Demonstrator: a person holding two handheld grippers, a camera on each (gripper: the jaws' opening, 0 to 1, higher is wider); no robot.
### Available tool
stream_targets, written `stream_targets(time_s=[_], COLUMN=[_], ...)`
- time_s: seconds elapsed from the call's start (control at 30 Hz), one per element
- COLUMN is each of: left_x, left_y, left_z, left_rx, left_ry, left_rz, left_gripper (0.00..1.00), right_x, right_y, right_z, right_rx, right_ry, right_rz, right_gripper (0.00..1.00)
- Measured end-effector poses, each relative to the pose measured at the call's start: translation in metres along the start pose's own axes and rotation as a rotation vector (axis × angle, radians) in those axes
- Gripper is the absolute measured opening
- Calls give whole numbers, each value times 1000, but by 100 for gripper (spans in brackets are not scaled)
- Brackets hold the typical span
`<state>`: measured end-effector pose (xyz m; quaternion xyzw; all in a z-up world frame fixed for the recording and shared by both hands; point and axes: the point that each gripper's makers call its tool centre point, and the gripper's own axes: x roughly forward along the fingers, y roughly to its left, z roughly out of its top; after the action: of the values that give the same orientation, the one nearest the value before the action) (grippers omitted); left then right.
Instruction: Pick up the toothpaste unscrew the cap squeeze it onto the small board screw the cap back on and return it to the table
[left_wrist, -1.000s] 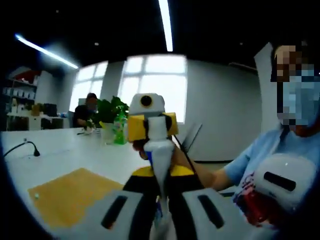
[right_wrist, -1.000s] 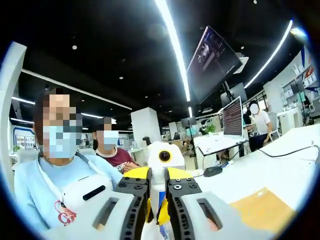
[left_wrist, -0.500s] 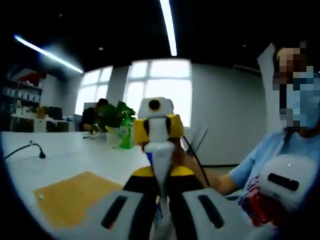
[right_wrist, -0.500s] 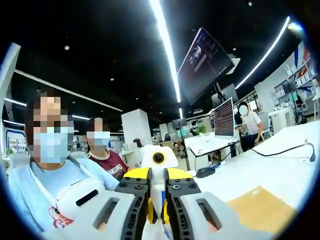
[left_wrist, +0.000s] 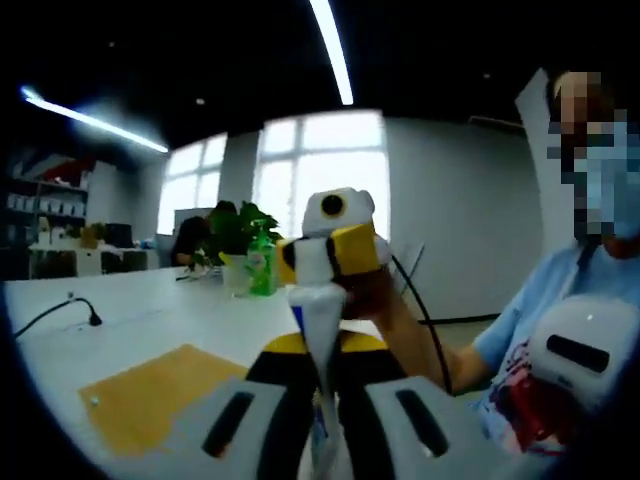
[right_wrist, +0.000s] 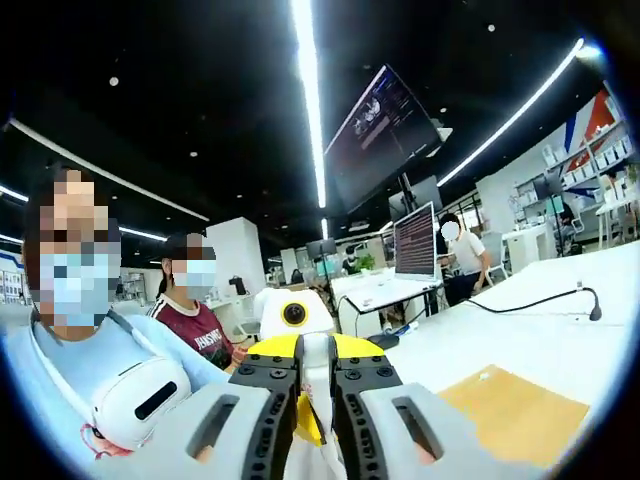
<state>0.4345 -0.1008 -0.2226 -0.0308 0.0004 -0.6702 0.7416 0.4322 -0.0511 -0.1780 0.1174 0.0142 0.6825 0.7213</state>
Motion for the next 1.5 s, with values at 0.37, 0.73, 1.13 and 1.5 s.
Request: stream_targets(time_s=[0.37,0.73,1.13,1.5], left_x=[0,-2,-8,-6], left_y=[12,20,26,26], left_z=[-4,-5,4,6], left_rx=[-5,3,-13,24], left_ry=[11,2,-50,-60], left_rz=[72,127,175,205], left_gripper=[5,5,5,5], right_x=[-6,-9,7,5], right_y=[-18,-30,-32,-30], right_z=[-1,9,12,12], right_rx=[-33,-105,-278,-346], right_ry=[-64,-45,-113,-103], right_rz=[-310,-560,-832,-883], right_gripper=[8,8,9,9])
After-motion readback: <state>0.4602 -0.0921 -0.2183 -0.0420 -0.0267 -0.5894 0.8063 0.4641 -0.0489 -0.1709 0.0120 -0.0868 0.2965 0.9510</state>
